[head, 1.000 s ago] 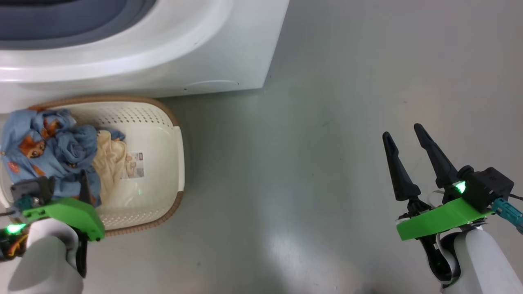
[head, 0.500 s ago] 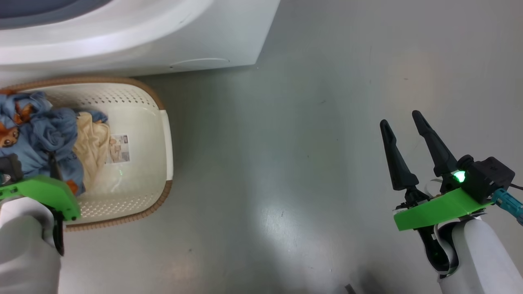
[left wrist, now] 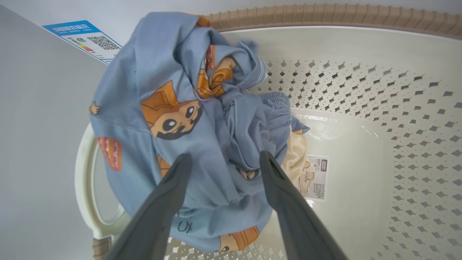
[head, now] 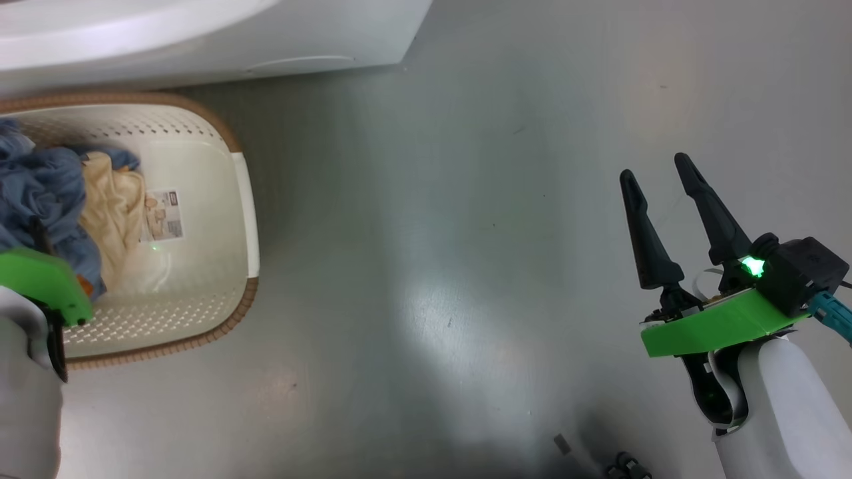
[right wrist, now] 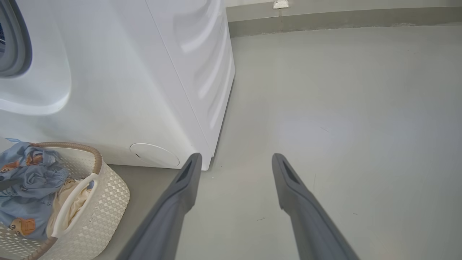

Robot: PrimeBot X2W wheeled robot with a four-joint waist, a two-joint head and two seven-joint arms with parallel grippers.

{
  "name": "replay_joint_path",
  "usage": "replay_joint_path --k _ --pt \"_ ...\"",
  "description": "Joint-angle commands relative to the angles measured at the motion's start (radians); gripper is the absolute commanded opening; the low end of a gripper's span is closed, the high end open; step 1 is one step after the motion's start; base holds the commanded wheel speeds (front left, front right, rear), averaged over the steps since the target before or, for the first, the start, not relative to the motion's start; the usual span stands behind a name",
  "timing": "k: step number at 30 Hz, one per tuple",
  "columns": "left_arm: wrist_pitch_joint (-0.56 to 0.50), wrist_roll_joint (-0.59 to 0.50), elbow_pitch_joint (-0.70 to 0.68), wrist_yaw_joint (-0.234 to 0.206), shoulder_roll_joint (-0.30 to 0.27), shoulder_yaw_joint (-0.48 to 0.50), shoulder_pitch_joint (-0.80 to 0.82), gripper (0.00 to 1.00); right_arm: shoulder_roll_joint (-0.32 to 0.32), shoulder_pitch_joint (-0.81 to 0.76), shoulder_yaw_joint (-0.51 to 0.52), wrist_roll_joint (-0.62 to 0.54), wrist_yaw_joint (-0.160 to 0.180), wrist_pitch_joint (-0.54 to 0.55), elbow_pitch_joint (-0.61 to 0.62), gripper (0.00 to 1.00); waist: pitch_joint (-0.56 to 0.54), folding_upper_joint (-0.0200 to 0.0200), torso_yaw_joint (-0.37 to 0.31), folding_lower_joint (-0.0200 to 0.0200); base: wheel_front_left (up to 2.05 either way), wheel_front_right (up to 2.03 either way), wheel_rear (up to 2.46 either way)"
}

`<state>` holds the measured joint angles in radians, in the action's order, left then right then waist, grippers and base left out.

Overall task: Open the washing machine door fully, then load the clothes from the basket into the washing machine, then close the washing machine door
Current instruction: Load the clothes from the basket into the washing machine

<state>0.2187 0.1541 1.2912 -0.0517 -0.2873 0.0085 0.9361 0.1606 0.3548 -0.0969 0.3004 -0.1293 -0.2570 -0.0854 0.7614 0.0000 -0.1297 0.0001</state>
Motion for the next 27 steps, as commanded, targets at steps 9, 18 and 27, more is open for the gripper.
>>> replay_joint_path --k 9,18,27 --pt "-0.035 -0.004 -0.002 -0.031 -0.083 -0.007 0.026 1.0 -0.003 0.004 -0.033 -0.012 -0.001 -0.005 0.028 1.0 0.05 0.0 -0.012 -0.0001 0.0 0.0 0.0" --pt "-0.066 0.008 -0.001 -0.04 -0.094 -0.016 0.034 0.04 -0.005 0.009 -0.039 -0.012 -0.001 -0.005 0.029 1.0 0.058 0.0 -0.019 -0.0001 0.0 0.0 0.0" --pt "-0.065 0.028 -0.001 -0.045 -0.088 -0.017 0.015 0.0 -0.002 0.01 -0.036 -0.013 -0.001 -0.005 0.024 1.0 0.029 0.0 -0.007 -0.0001 0.0 0.0 0.0"
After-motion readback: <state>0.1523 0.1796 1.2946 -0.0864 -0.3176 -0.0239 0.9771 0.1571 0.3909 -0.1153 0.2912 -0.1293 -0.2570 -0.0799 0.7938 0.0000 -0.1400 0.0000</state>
